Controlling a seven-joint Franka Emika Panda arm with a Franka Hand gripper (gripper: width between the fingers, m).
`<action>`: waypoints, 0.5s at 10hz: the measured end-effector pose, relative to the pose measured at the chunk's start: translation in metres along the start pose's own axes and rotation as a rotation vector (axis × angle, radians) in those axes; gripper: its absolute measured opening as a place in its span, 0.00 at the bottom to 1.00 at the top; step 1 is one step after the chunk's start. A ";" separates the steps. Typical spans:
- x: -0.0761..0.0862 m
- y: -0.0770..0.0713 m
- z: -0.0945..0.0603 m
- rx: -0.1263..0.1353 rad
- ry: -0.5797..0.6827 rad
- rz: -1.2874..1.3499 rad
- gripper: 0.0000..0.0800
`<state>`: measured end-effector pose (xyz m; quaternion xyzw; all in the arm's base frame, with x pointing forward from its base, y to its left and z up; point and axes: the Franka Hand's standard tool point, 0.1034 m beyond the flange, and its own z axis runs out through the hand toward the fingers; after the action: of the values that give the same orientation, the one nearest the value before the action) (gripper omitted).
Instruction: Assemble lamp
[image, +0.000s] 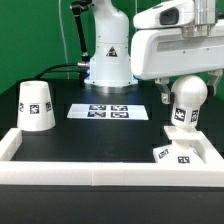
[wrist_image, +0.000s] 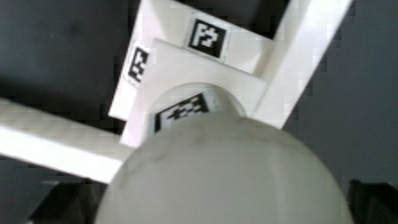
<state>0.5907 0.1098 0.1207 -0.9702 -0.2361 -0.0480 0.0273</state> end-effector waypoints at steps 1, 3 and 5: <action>0.000 0.000 0.000 -0.004 -0.002 -0.056 0.87; -0.001 0.002 0.001 -0.004 -0.003 -0.190 0.87; -0.002 0.004 0.001 -0.008 -0.007 -0.323 0.87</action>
Offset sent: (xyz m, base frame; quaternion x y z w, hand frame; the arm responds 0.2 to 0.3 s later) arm 0.0000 0.0000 0.0000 0.0000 0.0000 -0.1296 0.9916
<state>0.5908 0.1057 0.1194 -0.9198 -0.3889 -0.0493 0.0145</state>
